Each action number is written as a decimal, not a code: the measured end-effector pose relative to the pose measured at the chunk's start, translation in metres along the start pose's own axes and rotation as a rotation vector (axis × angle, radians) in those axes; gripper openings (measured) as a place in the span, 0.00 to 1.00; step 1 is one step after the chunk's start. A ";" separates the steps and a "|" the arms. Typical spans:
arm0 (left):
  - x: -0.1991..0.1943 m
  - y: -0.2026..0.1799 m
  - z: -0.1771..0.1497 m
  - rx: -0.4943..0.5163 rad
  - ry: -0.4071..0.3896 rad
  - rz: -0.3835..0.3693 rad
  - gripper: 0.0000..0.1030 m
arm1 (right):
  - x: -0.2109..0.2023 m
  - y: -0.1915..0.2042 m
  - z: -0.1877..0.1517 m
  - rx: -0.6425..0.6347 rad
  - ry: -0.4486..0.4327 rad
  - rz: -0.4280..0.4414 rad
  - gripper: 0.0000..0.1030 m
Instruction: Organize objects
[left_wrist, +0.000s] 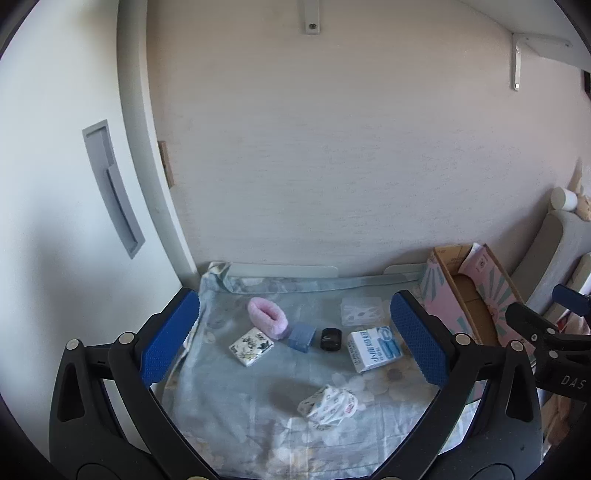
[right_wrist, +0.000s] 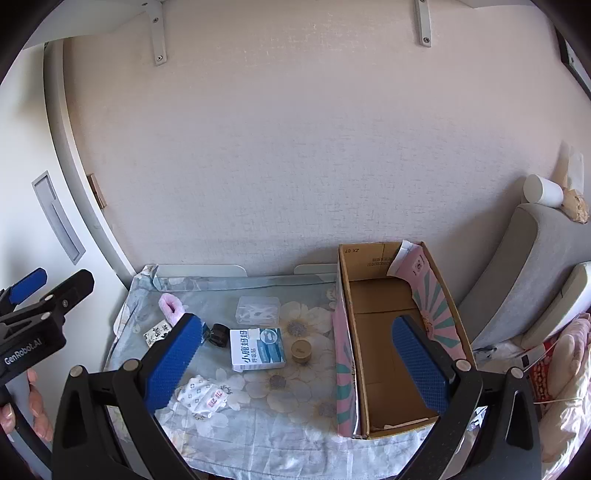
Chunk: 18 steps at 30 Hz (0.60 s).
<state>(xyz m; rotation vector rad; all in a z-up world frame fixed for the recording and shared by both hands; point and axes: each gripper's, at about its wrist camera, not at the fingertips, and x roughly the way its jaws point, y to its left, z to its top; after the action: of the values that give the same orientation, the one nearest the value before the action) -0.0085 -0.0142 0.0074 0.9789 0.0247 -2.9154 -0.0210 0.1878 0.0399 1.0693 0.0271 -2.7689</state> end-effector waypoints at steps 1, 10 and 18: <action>0.000 0.000 0.000 -0.002 0.003 0.005 1.00 | 0.000 -0.001 0.000 0.001 0.000 0.002 0.99; 0.003 0.001 -0.002 -0.017 0.023 -0.020 1.00 | 0.001 -0.003 0.000 -0.013 -0.015 -0.012 0.99; -0.001 0.002 -0.004 -0.021 0.019 -0.029 1.00 | -0.001 -0.001 -0.001 -0.018 -0.024 -0.021 0.99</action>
<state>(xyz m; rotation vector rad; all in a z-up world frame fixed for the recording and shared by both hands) -0.0052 -0.0163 0.0046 1.0108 0.0714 -2.9260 -0.0195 0.1892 0.0395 1.0372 0.0605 -2.7945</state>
